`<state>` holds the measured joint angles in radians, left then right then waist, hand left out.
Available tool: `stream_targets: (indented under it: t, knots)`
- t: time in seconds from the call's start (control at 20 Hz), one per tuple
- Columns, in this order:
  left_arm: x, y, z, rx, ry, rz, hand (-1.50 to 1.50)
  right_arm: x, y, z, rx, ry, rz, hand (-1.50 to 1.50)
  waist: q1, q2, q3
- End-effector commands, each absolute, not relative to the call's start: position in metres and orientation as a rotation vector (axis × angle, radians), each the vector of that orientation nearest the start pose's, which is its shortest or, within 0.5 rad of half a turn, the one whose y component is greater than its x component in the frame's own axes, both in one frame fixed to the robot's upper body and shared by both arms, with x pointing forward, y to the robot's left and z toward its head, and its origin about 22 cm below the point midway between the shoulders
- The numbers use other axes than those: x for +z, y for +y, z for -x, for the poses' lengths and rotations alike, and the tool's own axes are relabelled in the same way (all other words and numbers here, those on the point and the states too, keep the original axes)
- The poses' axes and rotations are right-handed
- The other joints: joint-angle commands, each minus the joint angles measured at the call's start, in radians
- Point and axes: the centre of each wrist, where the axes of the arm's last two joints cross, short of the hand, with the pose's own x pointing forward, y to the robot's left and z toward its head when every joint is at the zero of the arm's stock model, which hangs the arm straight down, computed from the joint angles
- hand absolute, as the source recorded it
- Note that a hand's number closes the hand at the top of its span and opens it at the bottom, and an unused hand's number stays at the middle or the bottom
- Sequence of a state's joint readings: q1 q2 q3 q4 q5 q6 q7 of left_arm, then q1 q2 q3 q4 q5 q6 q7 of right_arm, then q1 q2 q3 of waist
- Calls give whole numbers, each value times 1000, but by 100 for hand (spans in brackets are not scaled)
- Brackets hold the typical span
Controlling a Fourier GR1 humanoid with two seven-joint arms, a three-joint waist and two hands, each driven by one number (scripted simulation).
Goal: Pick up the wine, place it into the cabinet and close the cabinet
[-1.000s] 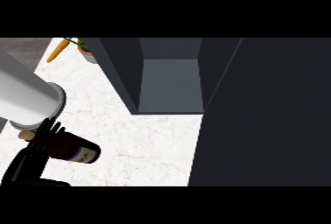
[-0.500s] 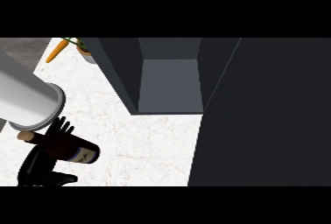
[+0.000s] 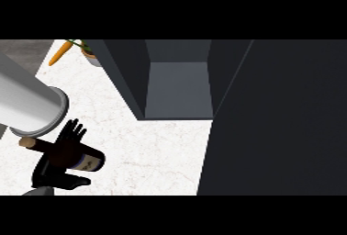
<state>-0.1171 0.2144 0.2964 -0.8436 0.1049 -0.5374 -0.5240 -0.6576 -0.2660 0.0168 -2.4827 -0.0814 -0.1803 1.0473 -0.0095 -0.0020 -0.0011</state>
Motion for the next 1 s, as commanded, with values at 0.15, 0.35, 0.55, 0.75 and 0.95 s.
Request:
stream_targets:
  t: [0.15, 0.35, 0.55, 0.75, 0.95]
  knots:
    - [-118, 351, -233, 88, -1546, 362, 150, 297, -199, -126, 258, -1980, -215, -150, -3, -1, 0]
    - [-122, 336, -230, -16, -1570, 411, 150, 296, -205, -136, 280, -1993, -194, -150, 1, 0, 0]
    - [-119, 322, -229, -175, -1722, 291, 150, 280, -199, -120, 253, -1998, -211, -150, -6, -2, 0]
    - [-121, 269, -253, -77, -1769, 192, 150, 296, -192, -130, 288, -1987, -214, -150, -4, -3, -1]
    - [-114, 232, -260, -14, -1803, 116, 150, 296, -204, -132, 257, -1998, -187, -150, -1, -3, 1]
